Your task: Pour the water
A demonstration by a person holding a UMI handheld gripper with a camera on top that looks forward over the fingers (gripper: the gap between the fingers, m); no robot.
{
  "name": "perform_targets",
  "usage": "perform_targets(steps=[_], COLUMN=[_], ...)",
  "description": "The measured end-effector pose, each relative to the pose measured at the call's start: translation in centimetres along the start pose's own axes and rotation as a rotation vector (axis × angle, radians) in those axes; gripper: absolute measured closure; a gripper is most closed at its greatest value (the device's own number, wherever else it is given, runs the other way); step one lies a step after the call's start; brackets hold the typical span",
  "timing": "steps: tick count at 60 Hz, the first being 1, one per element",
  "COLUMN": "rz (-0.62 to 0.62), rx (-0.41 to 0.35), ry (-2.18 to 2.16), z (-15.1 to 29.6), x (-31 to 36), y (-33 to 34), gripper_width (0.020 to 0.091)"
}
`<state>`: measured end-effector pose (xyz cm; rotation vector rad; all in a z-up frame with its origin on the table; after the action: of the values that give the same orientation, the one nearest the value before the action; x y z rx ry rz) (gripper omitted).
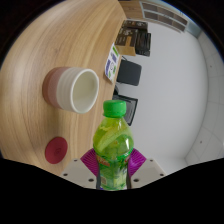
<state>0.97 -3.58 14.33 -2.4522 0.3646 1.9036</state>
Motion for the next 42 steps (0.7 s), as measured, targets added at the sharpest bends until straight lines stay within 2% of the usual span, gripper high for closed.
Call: perform_targets(steps=[10,22,33,42], rz=[-0.062,-0.032,0.044,0.119], rx=[-0.031,-0.001,0.06,0.076], ry=[0.212,0.216,-0.113,-0.522], z=[1.4,1.9,0.7,-1.5], x=[-0.4,0.2,-0.3,-1.9], y=[-0.7,-0.5,1.2,2.6], gripper_width=[0.0769,0.0766,0.0767,0.0759])
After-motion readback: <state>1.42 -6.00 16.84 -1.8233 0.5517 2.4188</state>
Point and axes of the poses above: the point between the fingertips, and its own axes, seen from behind it with the camera up: x to the left, z up, y backward, against the way the camera looks, the point moved 6 cm from there along y, backward, against the way the camera looks, and after that the axes turned 8 degrees about -z, right-handed, at the moved point
